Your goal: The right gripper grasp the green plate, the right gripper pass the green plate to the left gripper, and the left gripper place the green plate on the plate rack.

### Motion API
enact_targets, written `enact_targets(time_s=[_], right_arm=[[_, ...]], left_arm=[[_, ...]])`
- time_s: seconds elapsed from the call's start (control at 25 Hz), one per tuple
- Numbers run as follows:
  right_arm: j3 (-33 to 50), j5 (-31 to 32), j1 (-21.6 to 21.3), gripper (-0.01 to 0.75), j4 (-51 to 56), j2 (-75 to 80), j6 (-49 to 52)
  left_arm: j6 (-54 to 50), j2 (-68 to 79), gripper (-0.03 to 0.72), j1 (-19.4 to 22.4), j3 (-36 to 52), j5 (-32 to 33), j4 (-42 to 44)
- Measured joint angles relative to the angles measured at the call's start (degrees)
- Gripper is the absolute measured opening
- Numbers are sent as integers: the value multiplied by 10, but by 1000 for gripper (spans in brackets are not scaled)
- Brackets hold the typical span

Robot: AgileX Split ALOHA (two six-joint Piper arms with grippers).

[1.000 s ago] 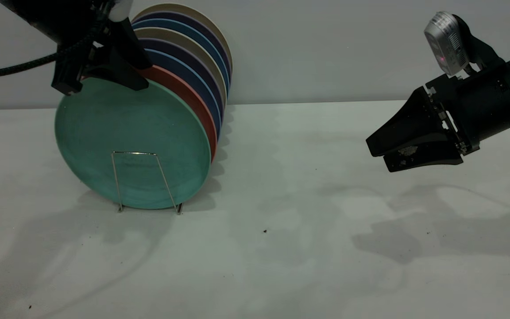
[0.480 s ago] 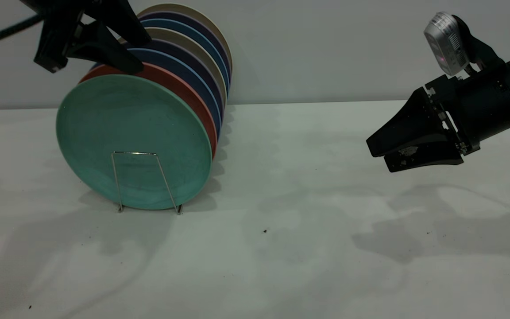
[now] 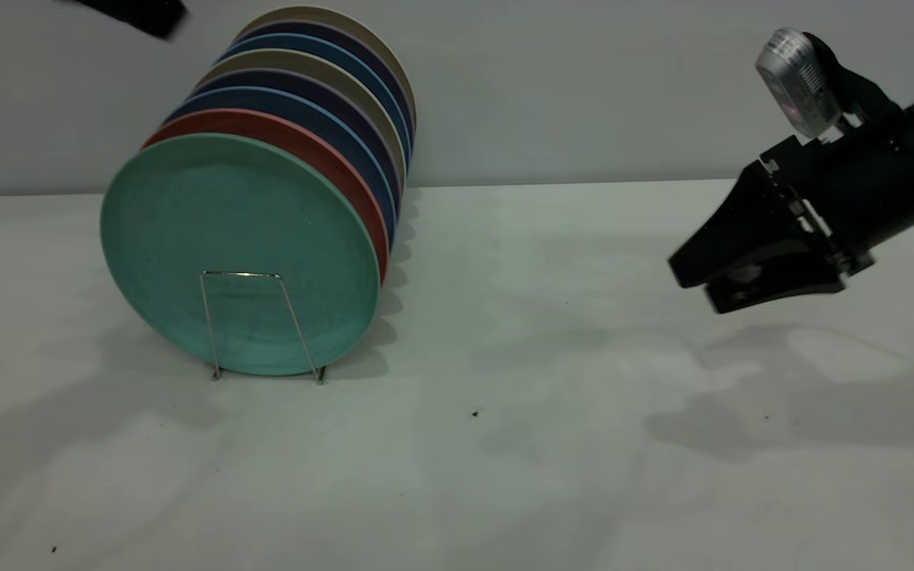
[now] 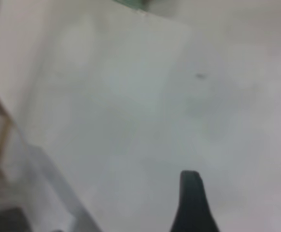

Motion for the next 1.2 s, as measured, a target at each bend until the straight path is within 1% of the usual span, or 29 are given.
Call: enact_targets(time_s=[0.12, 0.16, 0.2, 0.24, 0.32, 0.36, 0.44, 0.56, 0.68, 0.84, 0.92, 1.04, 1.2], right_arm=[[-78, 2, 5, 554, -171, 0, 158], [-114, 10, 11, 554, -257, 0, 210], [-140, 23, 18, 554, -320, 0, 275], [-170, 43, 28, 554, -395, 0, 341], [-224, 99, 55, 554, -528, 0, 452], [-243, 118, 66, 554, -573, 0, 500], [-269, 132, 88, 554, -641, -4, 559], [-259, 137, 101, 554, -668, -35, 596], [-200, 140, 101, 554, -671, -111, 610], [-92, 145, 100, 554, -659, -254, 608], [-38, 149, 100, 554, -645, -337, 597], [20, 154, 100, 554, -628, -448, 587], [75, 157, 100, 554, -611, -591, 581]], left_arm=[[-190, -21, 540, 24, 0, 37, 88], [-233, -27, 540, 28, 0, 53, 129], [-280, -32, 540, 29, 0, 69, 165], [-322, -35, 540, 29, 0, 85, 208], [-385, -43, 540, 29, 0, 111, 284], [-411, -45, 540, 29, 0, 123, 306], [-434, -56, 540, 29, 0, 152, 332], [-437, -85, 540, 29, 4, 206, 334], [-436, -146, 540, 29, 44, 237, 334], [-440, -281, 540, 29, 142, 237, 324], [-440, -356, 540, 29, 190, 222, 314], [-440, -477, 540, 29, 243, 204, 309], [-447, -607, 540, 29, 295, 219, 309]])
